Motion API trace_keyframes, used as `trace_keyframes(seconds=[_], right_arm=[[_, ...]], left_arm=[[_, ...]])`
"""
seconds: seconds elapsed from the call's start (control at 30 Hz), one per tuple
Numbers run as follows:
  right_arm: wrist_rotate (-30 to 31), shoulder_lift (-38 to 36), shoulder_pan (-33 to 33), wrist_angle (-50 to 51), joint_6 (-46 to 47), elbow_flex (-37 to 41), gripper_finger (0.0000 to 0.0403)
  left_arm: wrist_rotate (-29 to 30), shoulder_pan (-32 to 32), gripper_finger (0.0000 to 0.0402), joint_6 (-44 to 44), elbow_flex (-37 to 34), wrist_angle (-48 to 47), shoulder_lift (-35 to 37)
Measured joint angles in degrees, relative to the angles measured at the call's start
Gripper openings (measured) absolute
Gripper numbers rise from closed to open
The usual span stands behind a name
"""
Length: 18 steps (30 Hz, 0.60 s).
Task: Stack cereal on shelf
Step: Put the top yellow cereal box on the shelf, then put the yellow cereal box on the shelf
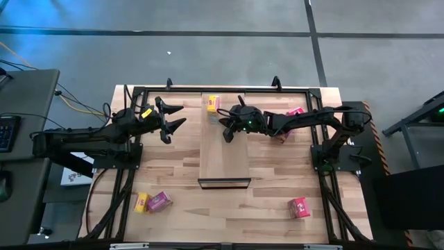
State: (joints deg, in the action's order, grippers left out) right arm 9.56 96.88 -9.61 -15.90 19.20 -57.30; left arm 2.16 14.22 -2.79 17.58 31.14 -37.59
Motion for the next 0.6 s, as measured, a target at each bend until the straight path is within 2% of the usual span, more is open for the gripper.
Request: trace_keyframes(seconds=[0.33,0.47,0.6], right_arm=[[2.24,-0.99,-1.05,4.18,-4.38,0.00,0.0000],[2.37,-3.62,-1.89,8.57,-8.04,0.00,0.0000],[2.38,-7.79,-2.50,17.02,-9.20,0.00,0.0000]], left_arm=[[-0.01,-0.02,0.0241,-0.02,0.00,-0.50,-0.01],[-0.01,0.00,0.0241,-0.02,0.00,-0.60,-0.01],[-0.01,-0.01,0.0241,-0.02,0.00,-2.17,-0.01]])
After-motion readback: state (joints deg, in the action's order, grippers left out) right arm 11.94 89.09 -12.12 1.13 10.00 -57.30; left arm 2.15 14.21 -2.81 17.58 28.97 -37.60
